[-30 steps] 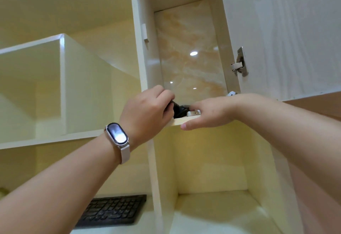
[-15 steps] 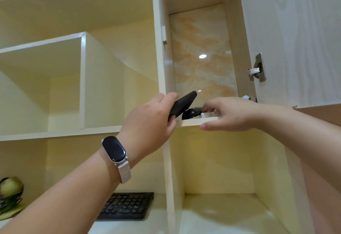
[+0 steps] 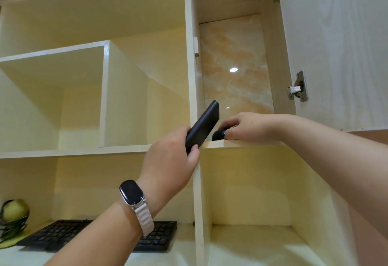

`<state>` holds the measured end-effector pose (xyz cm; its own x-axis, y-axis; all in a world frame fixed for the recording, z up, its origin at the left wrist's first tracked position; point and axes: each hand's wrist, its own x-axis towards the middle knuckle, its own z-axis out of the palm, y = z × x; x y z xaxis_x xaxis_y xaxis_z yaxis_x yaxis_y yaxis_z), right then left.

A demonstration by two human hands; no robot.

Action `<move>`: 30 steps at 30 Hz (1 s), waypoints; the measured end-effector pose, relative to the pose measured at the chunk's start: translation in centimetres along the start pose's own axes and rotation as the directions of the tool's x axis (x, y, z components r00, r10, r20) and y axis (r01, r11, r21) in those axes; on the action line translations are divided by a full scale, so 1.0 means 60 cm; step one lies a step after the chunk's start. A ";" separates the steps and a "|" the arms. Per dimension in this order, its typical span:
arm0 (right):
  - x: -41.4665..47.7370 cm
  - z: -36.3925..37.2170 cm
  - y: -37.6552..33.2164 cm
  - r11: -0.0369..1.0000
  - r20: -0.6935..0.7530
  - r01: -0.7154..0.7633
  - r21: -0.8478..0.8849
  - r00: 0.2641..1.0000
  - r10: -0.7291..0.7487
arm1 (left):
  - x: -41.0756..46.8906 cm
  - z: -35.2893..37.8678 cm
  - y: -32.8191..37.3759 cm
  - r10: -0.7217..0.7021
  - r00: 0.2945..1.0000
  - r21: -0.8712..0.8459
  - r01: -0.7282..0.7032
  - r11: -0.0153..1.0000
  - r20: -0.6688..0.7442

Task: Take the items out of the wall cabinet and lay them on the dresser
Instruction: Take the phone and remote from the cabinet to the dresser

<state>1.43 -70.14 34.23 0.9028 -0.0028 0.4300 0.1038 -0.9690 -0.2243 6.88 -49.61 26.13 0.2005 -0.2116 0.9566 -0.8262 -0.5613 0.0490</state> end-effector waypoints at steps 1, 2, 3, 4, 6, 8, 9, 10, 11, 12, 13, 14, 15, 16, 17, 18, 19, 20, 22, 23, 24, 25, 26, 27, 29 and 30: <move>-0.001 0.002 -0.001 1.000 -0.024 0.007 -0.018 1.000 -0.008 | -0.004 0.001 0.000 -0.018 1.000 -0.021 0.018 1.000 0.004; 0.000 0.003 -0.002 0.999 -0.057 0.012 -0.033 0.998 -0.014 | -0.008 0.002 -0.001 -0.027 1.000 -0.036 0.027 0.999 0.003; -0.001 0.005 -0.001 0.999 -0.093 0.018 -0.044 0.995 -0.022 | -0.012 0.002 -0.002 -0.030 1.000 -0.045 0.030 0.999 0.000; -0.001 0.007 0.000 0.999 -0.134 0.030 -0.045 0.990 -0.036 | -0.015 0.002 -0.003 -0.032 0.999 -0.052 0.032 0.998 -0.001; -0.001 0.012 0.004 0.996 -0.240 0.071 -0.053 0.967 -0.082 | -0.020 -0.001 -0.005 -0.045 0.999 -0.063 0.045 0.997 0.001; -0.005 0.019 0.009 0.991 -0.360 0.101 -0.093 0.924 -0.128 | -0.024 -0.004 -0.006 -0.067 0.998 -0.083 0.068 0.994 0.009; -0.009 0.024 0.013 0.987 -0.416 0.106 -0.118 0.898 -0.146 | -0.026 -0.005 -0.005 -0.081 0.997 -0.097 0.081 0.992 0.012; -0.014 0.029 0.018 0.984 -0.475 0.116 -0.134 0.864 -0.167 | -0.029 -0.006 -0.004 -0.094 0.995 -0.113 0.095 0.989 0.012; -0.020 0.035 0.024 0.981 -0.541 0.140 -0.137 0.819 -0.192 | -0.033 -0.007 -0.003 -0.111 0.994 -0.133 0.112 0.985 0.015; -0.028 0.042 0.031 0.974 -0.613 0.184 -0.132 0.757 -0.226 | -0.038 -0.006 -0.001 -0.134 0.991 -0.159 0.135 0.978 0.020; -0.038 0.049 0.038 0.963 -0.682 0.236 -0.127 0.684 -0.258 | -0.042 -0.005 0.002 -0.162 0.987 -0.194 0.163 0.967 0.025; -0.050 0.057 0.043 0.951 -0.740 0.285 -0.116 0.614 -0.274 | -0.048 -0.003 0.005 -0.192 0.981 -0.235 0.193 0.952 0.029; -0.063 0.066 0.047 0.941 -0.788 0.325 -0.095 0.553 -0.271 | -0.053 0.000 0.008 -0.222 0.974 -0.276 0.222 0.935 0.030; -0.077 0.076 0.049 0.933 -0.826 0.352 -0.073 0.504 -0.254 | -0.059 0.003 0.013 -0.249 0.968 -0.310 0.246 0.918 0.028; -0.089 0.088 0.051 0.930 -0.855 0.364 -0.052 0.466 -0.230 | -0.065 0.006 0.018 -0.274 0.961 -0.335 0.267 0.904 0.027; -0.101 0.100 0.052 0.930 -0.876 0.367 -0.032 0.438 -0.203 | -0.071 0.009 0.024 -0.295 0.955 -0.353 0.285 0.891 0.027; -0.111 0.112 0.052 0.930 -0.891 0.367 -0.017 0.417 -0.181 | -0.078 0.013 0.030 -0.312 0.950 -0.370 0.301 0.879 0.031; -0.120 0.122 0.052 0.931 -0.900 0.365 -0.002 0.405 -0.161 | -0.084 0.016 0.037 -0.322 0.946 -0.384 0.313 0.869 0.041; -0.137 0.138 0.048 0.936 -0.905 0.344 0.080 0.418 -0.076 | -0.097 0.023 0.048 -0.334 0.941 -0.398 0.330 0.856 0.061; -0.146 0.142 0.046 0.936 -0.904 0.324 0.139 0.428 -0.013 | -0.103 0.028 0.053 -0.339 0.938 -0.402 0.337 0.852 0.068; -0.154 0.146 0.044 0.934 -0.903 0.305 0.188 0.428 0.042 | -0.109 0.032 0.058 -0.346 0.935 -0.409 0.347 0.844 0.078; -0.161 0.150 0.044 0.930 -0.899 0.290 0.224 0.430 0.083 | -0.116 0.036 0.062 -0.358 0.930 -0.423 0.361 0.831 0.090; -0.167 0.154 0.046 0.929 -0.887 0.270 0.252 0.447 0.111 | -0.122 0.040 0.067 -0.371 0.922 -0.439 0.379 0.815 0.106; -0.171 0.160 0.050 0.930 -0.865 0.238 0.281 0.483 0.138 | -0.129 0.045 0.072 -0.384 0.915 -0.455 0.397 0.797 0.126; -0.178 0.177 0.061 0.920 -0.779 0.143 0.366 0.587 0.219 | -0.144 0.051 0.083 -0.406 0.897 -0.496 0.436 0.751 0.175; -0.182 0.187 0.066 0.901 -0.719 0.100 0.423 0.642 0.267 | -0.152 0.054 0.088 -0.420 0.884 -0.529 0.460 0.713 0.203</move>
<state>-3.33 -71.18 18.81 0.3067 -0.4379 0.8451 0.3605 -0.7683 -0.5289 2.40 -53.27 16.75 0.6313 -0.1136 0.7672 -0.7754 -0.0740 0.6271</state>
